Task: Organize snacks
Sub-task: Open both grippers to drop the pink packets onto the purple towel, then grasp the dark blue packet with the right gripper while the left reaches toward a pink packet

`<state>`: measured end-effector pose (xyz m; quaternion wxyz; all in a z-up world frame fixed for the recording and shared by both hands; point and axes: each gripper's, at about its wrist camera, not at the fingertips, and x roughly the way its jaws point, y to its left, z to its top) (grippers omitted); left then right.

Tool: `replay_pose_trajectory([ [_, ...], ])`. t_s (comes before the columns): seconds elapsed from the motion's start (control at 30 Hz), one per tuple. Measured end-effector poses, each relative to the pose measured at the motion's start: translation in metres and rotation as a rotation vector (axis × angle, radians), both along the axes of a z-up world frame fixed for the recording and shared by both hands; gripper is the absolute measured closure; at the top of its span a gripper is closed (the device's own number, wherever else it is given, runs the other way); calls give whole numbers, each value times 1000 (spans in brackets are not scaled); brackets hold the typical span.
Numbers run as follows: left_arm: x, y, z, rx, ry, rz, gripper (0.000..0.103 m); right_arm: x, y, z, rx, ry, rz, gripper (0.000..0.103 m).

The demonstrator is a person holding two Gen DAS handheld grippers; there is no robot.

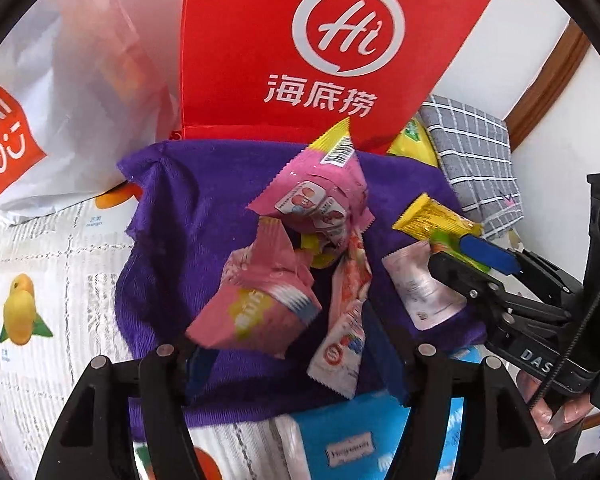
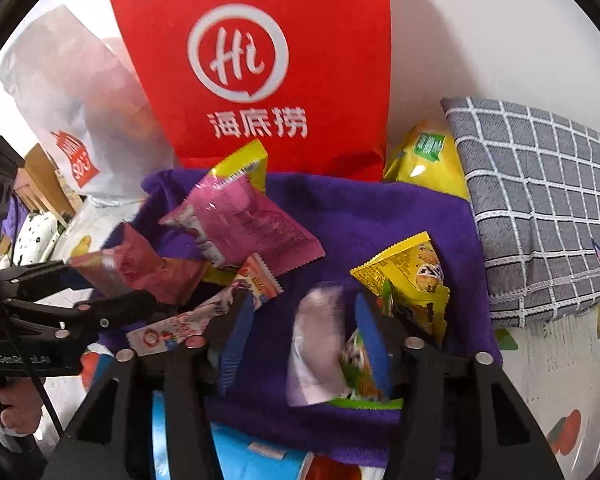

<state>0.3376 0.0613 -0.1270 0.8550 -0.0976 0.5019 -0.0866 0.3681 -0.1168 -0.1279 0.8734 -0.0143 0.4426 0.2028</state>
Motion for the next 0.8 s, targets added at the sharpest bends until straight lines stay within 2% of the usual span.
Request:
replay_pose_trajectory([
  [0.03, -4, 1, 3, -3, -3, 1, 37, -6, -2, 6, 11, -18, 0, 33],
  [0.1, -12, 1, 9, -2, -16, 2, 37, -18, -4, 17, 31, -49, 0, 29],
  [0.47, -63, 3, 41, -44, -93, -2, 37, -76, -36, 50, 54, -77, -40, 29],
  [0.8, -110, 0, 50, -58, -115, 1, 37, -127, -69, 48, 96, -46, -105, 29],
])
